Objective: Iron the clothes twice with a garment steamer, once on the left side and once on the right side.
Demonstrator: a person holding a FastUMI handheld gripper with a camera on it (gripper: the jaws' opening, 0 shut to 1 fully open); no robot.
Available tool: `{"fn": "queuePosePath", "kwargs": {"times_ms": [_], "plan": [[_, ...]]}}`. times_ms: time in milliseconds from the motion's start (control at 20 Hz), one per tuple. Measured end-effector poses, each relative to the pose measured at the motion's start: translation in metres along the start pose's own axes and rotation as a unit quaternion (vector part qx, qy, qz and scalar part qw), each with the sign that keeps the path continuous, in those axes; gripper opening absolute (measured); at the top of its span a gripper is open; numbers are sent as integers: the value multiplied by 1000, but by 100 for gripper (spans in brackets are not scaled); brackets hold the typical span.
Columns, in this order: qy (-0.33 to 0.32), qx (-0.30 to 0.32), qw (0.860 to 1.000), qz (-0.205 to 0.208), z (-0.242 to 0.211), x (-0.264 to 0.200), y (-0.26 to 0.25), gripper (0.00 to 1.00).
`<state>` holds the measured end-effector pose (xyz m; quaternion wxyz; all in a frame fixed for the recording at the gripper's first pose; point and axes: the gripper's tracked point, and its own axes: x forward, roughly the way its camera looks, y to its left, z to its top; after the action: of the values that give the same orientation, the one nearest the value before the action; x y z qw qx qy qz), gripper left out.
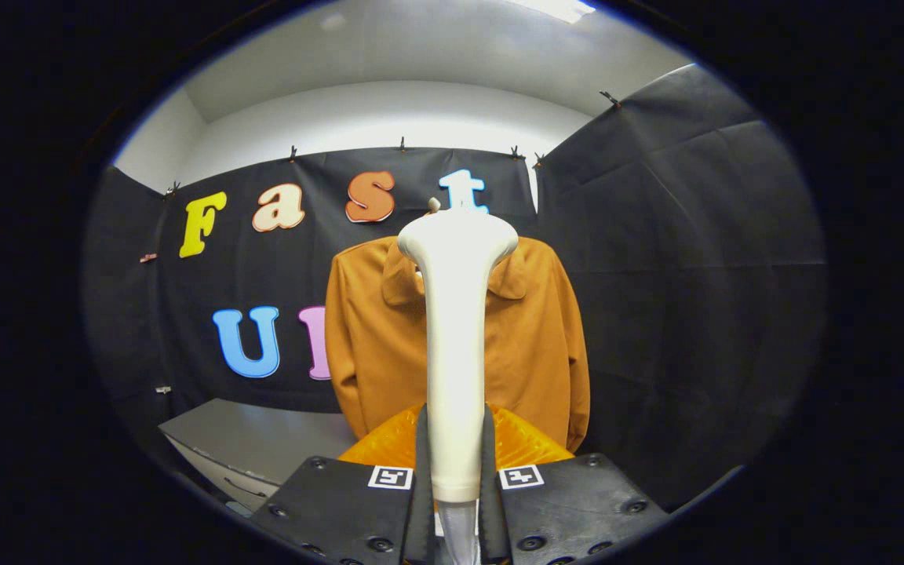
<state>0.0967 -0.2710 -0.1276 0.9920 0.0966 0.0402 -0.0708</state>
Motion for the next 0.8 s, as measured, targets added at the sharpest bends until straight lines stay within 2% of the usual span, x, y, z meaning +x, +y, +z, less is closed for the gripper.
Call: {"fn": "queuePosePath", "kwargs": {"times_ms": [350,800], "plan": [[-22,-4,1000,-18,18,44,-36,25],[23,2,1000,-21,-44,105,-57,25]]}}
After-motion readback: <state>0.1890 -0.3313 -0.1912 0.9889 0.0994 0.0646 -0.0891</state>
